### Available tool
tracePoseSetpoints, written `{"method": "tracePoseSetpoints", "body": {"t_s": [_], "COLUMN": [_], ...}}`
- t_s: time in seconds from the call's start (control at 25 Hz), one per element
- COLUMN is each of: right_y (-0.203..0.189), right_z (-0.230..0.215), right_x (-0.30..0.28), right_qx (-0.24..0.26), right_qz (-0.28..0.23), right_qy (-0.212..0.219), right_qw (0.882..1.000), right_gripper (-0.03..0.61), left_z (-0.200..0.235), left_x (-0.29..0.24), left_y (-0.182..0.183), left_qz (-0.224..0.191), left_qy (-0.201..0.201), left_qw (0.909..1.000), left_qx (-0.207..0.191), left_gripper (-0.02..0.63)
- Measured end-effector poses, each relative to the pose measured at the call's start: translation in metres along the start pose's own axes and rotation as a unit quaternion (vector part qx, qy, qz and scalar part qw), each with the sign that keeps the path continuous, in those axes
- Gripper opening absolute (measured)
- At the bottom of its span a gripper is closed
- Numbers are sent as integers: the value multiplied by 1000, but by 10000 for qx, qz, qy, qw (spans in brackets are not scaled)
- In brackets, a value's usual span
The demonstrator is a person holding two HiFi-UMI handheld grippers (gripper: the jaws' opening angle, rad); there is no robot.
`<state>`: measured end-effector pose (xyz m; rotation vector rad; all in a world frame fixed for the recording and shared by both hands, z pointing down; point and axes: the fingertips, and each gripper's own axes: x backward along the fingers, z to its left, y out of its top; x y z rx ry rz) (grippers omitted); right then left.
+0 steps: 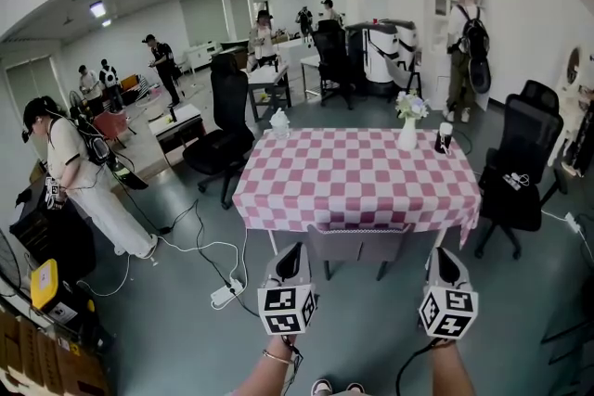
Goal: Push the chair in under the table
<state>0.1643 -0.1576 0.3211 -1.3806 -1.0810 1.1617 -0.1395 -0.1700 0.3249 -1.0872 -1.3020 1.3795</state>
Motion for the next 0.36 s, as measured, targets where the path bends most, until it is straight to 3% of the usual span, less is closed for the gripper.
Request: {"method": "tracePoseSetpoints", "body": {"t_s": [0.36], "right_y": [-2], "right_z": [1], "right_x": [-2], "right_qx": [11], "right_qz": [54], "right_qy": [10], "right_qw": [10000], "right_gripper": [9], "left_z": [6], "left_x": [0], "left_y": [-4], "left_qz": [75], "left_qy": [41], "left_qw": [10000], "left_qx": [6], "left_gripper": [0]}}
